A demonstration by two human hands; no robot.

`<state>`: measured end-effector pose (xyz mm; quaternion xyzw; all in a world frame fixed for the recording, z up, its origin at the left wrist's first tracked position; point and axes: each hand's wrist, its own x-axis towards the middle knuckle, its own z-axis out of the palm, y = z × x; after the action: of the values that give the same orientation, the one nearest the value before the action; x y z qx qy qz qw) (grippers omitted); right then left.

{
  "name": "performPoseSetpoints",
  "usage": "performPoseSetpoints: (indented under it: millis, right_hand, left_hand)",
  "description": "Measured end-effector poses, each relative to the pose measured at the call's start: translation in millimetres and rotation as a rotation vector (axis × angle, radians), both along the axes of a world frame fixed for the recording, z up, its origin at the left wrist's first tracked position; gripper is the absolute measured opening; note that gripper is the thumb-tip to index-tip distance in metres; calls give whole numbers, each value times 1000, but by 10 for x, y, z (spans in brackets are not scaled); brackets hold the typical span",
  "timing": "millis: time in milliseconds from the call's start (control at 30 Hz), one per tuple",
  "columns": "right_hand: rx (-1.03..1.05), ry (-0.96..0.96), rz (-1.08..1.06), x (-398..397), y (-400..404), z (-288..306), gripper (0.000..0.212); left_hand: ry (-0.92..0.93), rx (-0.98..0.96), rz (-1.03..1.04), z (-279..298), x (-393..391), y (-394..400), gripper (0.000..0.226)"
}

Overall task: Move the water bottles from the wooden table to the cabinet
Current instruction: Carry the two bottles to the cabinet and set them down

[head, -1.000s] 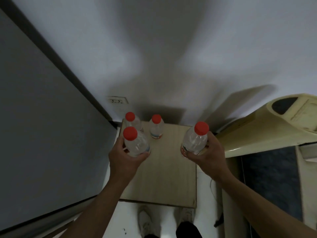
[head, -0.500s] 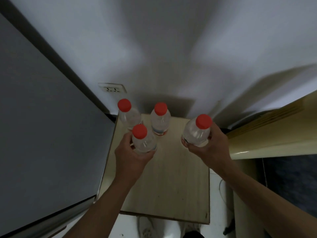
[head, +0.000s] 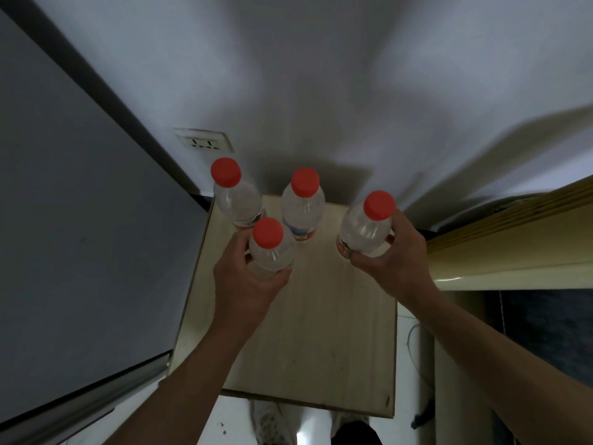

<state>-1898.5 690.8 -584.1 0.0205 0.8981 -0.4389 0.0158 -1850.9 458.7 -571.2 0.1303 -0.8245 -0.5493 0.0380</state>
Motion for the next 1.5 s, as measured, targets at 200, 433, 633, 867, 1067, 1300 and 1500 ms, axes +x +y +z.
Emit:
performPoseSetpoints:
  millis: [200, 433, 633, 867, 1067, 1300, 1500]
  right_hand:
    - [-57, -31, -8, -34, 26, 1, 77]
    - [-85, -54, -38, -5, 39, -7, 73]
    - [-57, -55, 19, -125, 0, 19, 74]
    - [-125, -108, -19, -128, 25, 20, 72]
    - [-124, -99, -21, -102, 13, 7, 72]
    - [-82, -110, -3, -75, 37, 5, 77]
    - [-42, -123, 15, -124, 76, 65, 81]
  left_hand:
    - [20, -6, -19, -15, 20, -4, 71]
    - [33, -44, 15, -30, 34, 24, 66]
    - [24, -73, 5, -2, 189, 22, 65]
    - [3, -44, 3, -26, 240, 60, 63]
    - [-6, -21, -59, -63, 245, 231, 63]
    - [-11, -47, -107, -15, 309, 175, 63]
    - [-16, -53, -120, -35, 295, 169, 68]
